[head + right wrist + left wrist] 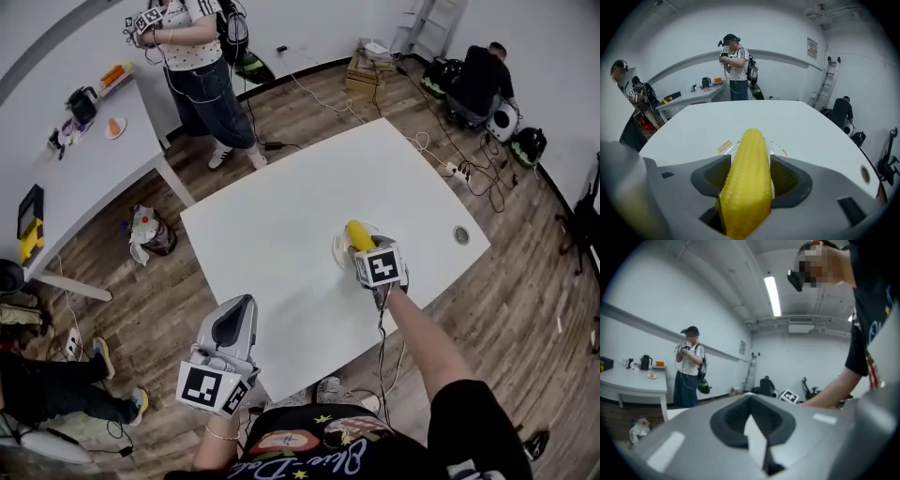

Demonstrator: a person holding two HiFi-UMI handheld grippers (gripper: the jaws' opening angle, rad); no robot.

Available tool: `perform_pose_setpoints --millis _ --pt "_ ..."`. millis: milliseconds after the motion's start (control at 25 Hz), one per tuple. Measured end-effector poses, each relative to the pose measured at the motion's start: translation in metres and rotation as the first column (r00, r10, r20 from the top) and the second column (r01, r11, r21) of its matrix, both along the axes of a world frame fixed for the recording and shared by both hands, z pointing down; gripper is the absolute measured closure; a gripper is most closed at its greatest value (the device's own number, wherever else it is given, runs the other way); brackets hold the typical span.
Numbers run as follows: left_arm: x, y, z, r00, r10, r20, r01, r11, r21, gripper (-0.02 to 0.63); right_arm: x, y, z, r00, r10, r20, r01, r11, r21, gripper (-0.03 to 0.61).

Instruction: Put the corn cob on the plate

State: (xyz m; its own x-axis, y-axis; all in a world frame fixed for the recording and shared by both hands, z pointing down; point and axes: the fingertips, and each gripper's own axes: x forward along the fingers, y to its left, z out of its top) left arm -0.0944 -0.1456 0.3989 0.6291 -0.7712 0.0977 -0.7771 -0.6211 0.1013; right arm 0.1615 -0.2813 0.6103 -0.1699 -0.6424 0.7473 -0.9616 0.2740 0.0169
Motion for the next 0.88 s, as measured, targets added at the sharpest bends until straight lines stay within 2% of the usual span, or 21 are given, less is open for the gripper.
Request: perform_pose_setpoints --millis 80,280,360,440,520,680,720,760,800,880 --pt "-0.005 0.0 0.0 1.0 -0.003 -0.001 0.003 1.0 -0.003 0.626 -0.001 0.0 0.001 1.0 0.002 0.0 -0.002 1.0 0.016 0.31" --pt "-0.009 0.001 0.001 1.0 -0.017 -0.002 0.017 1.0 0.001 0.624 -0.008 0.0 -0.004 0.994 -0.037 0.099 0.032 0.998 0.051 0.308" --pt "-0.011 -0.001 -0.001 1.0 -0.015 -0.006 0.015 1.0 0.015 0.624 -0.006 0.001 -0.022 0.995 -0.032 0.095 0.022 0.994 0.106 0.308" --pt "-0.01 -0.004 -0.007 1.0 -0.016 -0.02 0.016 0.999 0.034 0.625 -0.004 0.006 -0.05 0.995 -0.02 0.093 0.001 0.98 0.198 0.308" --pt "0.0 -0.004 -0.016 0.999 -0.008 -0.033 0.01 0.998 0.06 0.625 -0.002 0.021 -0.087 0.987 -0.015 0.157 -0.036 0.948 0.317 0.308" --pt "0.027 -0.003 -0.033 0.996 0.079 -0.035 -0.075 0.991 0.108 0.625 -0.007 0.071 -0.161 0.932 -0.008 0.362 -0.18 0.857 0.483 0.311" --pt "0.032 -0.002 -0.038 0.994 0.098 -0.038 -0.093 0.988 0.121 0.624 -0.008 0.083 -0.176 0.927 -0.001 0.376 -0.207 0.834 0.512 0.338" --pt "0.037 -0.002 -0.042 0.993 0.114 -0.041 -0.108 0.985 0.133 0.624 -0.008 0.095 -0.188 0.929 0.004 0.369 -0.219 0.81 0.544 0.449" --pt "0.042 -0.002 -0.044 0.991 0.129 -0.044 -0.121 0.982 0.145 0.625 -0.008 0.105 -0.199 0.939 0.004 0.343 -0.214 0.79 0.575 0.523" --pt "0.055 -0.001 -0.048 0.986 0.16 -0.044 -0.151 0.975 0.161 0.624 -0.007 0.123 -0.212 0.964 0.005 0.265 -0.173 0.77 0.614 0.54"
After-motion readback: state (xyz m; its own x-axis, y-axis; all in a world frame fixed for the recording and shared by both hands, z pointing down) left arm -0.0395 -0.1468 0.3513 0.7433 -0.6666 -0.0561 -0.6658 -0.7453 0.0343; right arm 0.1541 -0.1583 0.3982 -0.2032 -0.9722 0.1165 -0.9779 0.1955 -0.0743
